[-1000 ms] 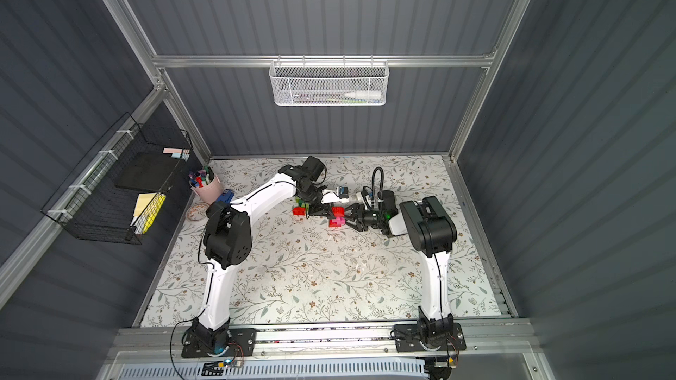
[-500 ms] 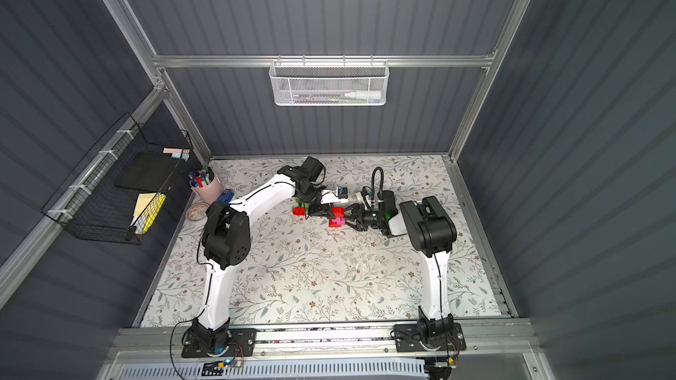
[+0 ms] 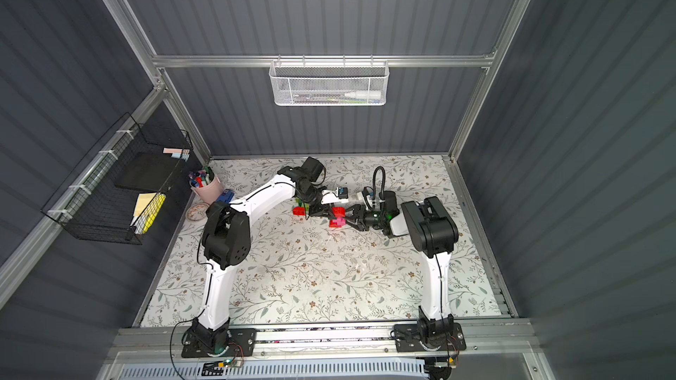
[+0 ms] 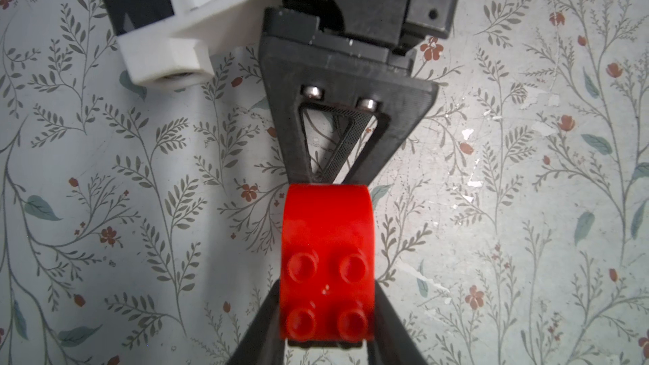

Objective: Assemble the letter s with lego
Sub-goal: Assemble the lego brick with the lego brick.

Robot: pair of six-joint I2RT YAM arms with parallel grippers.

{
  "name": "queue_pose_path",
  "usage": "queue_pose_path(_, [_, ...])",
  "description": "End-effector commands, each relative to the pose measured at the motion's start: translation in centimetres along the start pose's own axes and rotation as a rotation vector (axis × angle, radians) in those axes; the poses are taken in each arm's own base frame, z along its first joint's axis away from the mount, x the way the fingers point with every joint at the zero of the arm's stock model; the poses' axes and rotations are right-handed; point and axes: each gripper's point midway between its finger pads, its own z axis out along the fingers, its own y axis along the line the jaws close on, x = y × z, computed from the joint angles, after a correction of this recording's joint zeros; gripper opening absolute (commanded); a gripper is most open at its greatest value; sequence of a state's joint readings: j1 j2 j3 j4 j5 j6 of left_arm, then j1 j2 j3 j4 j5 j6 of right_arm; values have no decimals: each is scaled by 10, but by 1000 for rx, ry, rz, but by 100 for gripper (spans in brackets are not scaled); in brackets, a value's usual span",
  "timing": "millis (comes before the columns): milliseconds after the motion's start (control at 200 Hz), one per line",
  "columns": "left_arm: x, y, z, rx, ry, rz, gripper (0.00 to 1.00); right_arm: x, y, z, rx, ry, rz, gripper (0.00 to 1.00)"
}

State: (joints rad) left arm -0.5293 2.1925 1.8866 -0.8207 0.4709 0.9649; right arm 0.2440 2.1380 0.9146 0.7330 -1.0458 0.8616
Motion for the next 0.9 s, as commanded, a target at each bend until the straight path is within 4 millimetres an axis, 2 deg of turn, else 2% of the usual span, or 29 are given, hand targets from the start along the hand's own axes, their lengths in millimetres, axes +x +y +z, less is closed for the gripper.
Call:
queue_pose_path(0, [15, -17, 13, 72, 44, -39, 29, 42, -62, -5, 173, 52, 201, 59])
queue_pose_path(325, [28, -24, 25, 90, 96, -18, 29, 43, -65, -5, 190, 65, 197, 59])
queue_pose_path(895, [33, -30, 39, 115, 112, -23, 30, 45, -64, -4, 174, 68, 194, 58])
